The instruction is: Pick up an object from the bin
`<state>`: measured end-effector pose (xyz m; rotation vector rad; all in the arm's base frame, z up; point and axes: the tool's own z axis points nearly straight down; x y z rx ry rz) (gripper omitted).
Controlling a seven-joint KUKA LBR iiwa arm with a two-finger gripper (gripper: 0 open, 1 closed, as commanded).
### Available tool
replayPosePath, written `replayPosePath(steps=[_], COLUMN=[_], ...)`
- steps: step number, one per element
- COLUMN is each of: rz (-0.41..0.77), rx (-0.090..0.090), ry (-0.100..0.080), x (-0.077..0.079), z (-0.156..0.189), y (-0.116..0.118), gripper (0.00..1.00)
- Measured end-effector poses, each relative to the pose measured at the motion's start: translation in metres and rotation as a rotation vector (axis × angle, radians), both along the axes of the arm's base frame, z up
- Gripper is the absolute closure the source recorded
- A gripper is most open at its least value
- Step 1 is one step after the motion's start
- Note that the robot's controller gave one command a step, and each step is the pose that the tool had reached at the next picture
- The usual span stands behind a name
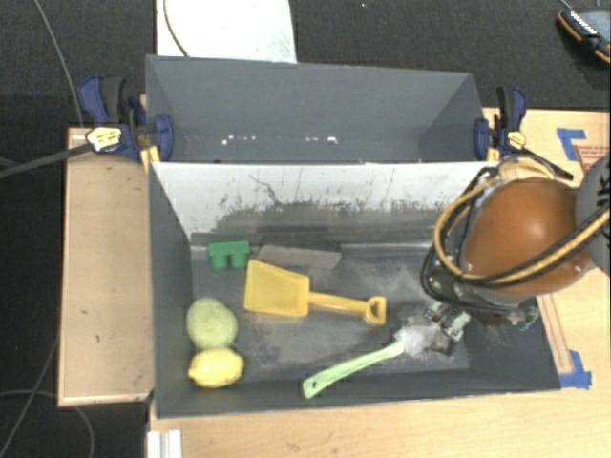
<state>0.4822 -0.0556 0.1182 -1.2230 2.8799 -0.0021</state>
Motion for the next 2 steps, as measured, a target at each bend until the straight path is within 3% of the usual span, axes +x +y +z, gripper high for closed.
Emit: replayPosePath(steps=[2], rz=[-0.002], rx=[0.001], ry=[0.001], x=[0.0], z=[0.031], y=[0.0], gripper=[1.0])
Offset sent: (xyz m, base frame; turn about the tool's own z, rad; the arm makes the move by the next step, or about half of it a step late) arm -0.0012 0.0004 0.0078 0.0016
